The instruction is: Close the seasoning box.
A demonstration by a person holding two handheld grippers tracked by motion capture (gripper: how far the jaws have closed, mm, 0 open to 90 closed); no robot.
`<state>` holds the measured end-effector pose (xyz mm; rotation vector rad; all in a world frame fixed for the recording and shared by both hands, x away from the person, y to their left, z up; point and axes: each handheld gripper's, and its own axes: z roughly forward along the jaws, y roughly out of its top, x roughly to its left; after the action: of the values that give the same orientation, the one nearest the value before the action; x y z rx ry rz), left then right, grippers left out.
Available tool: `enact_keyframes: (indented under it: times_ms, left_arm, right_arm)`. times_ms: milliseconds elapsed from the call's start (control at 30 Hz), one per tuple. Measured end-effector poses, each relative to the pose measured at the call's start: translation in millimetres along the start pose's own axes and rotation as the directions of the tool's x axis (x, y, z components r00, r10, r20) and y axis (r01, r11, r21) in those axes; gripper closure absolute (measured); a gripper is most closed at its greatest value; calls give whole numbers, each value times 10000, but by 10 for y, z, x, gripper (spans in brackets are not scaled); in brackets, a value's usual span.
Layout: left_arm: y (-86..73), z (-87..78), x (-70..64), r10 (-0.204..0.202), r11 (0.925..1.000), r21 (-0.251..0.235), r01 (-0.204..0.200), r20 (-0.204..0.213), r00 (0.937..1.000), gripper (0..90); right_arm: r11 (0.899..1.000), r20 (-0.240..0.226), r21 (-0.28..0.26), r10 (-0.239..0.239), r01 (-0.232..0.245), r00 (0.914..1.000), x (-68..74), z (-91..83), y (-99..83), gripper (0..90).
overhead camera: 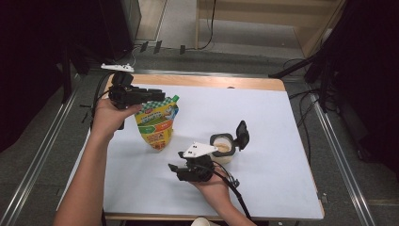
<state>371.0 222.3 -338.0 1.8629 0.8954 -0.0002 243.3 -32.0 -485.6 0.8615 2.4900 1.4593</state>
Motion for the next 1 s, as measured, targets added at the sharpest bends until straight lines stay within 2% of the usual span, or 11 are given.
enact_keyframes:
  times_ms: [100,200,333,467,667,833,1000]
  left_arm:
    - [0,-55,27,-92,10000,-33,91,-68,9999,654]
    - [9,-115,35,-15,10000,-52,13,-283,9996,645]
    - [5,-222,77,-67,9995,-304,54,-424,9991,626]
    - [-9,-261,122,-153,9995,-287,139,-491,9987,589]
    - [-36,-288,187,-264,9996,-84,258,-729,9970,556]
    - [-63,-296,258,-413,9990,-220,396,-880,9953,504]
    - [-101,-257,341,-737,9973,-105,730,-938,9929,489]
  right_arm:
    - [10000,-19,-17,-31,31,10000,0,-2,4,464]
    - [10000,-22,-37,-52,52,10000,-1,-6,9,464]
    - [10000,-59,-14,-30,30,10000,5,-18,23,467]
    - [10000,-141,-1,-55,55,9999,5,-35,45,466]
    - [10000,-242,36,19,-18,9997,-18,-95,107,465]
    - [10000,-326,-12,50,-50,9995,-41,-181,171,469]
    - [9999,-338,-25,108,-109,9994,-94,-290,241,469]
